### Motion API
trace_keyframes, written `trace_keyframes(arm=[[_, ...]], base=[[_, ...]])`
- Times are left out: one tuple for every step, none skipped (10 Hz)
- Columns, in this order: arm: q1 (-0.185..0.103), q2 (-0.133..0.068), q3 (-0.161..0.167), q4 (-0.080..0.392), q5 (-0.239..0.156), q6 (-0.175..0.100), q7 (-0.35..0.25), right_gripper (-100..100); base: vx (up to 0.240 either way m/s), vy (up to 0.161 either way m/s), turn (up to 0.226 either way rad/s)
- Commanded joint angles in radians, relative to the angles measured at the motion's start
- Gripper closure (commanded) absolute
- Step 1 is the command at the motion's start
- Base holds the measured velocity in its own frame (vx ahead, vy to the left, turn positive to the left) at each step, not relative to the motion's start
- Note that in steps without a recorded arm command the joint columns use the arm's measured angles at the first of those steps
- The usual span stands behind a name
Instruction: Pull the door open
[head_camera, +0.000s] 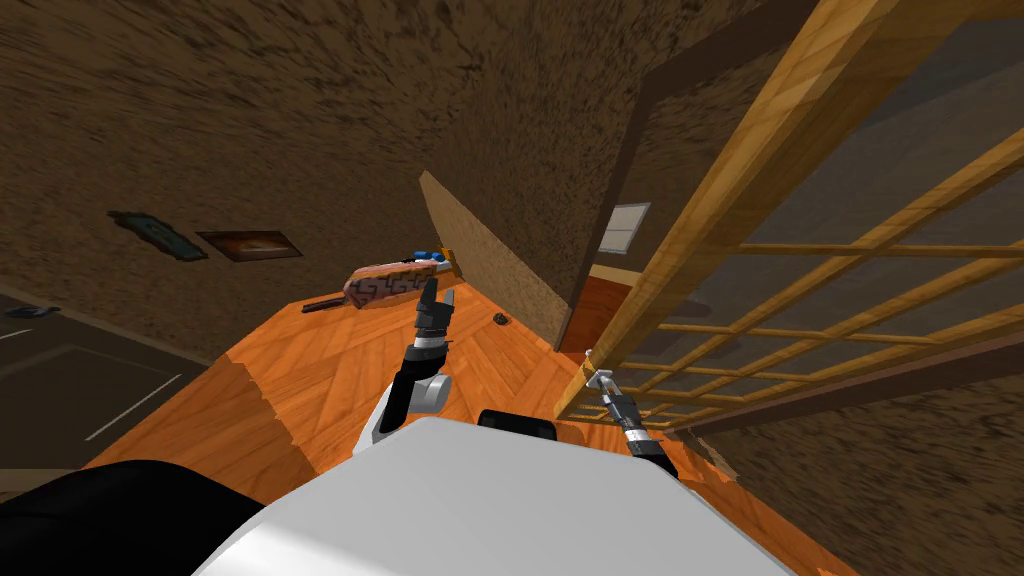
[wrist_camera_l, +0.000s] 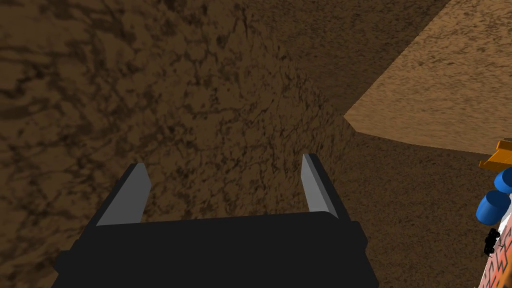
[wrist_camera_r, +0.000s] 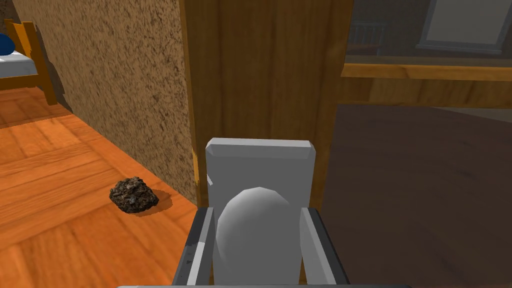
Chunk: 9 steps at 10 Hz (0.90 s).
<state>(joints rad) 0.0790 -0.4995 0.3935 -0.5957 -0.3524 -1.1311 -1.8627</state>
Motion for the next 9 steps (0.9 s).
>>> trace_keyframes(arm=[[0.003, -0.001, 0.009, 0.021, 0.007, -0.024, -0.011, 100], [0.005, -0.005, 0.013, 0.028, 0.01, -0.036, -0.018, 100], [0.007, -0.009, 0.016, 0.035, 0.012, -0.048, -0.024, 100], [0.009, -0.012, 0.019, 0.041, 0.015, -0.06, -0.03, 100], [0.011, -0.017, 0.023, 0.05, 0.019, -0.074, -0.038, 100], [0.012, -0.019, 0.025, 0.054, 0.02, -0.082, -0.042, 100], [0.013, -0.017, 0.025, 0.047, 0.019, -0.069, -0.038, 100], [0.017, -0.018, 0.03, 0.057, 0.022, -0.085, -0.043, 100], [0.018, -0.019, 0.03, 0.059, 0.023, -0.089, -0.044, 100]], base=[[-0.205, -0.075, 0.14], [-0.226, -0.083, 0.162], [-0.225, -0.071, 0.156], [-0.21, -0.07, 0.138], [-0.198, -0.087, 0.158], [-0.18, -0.104, 0.133], [-0.078, -0.042, 0.038], [-0.165, -0.052, 0.191], [-0.209, -0.06, 0.145]])
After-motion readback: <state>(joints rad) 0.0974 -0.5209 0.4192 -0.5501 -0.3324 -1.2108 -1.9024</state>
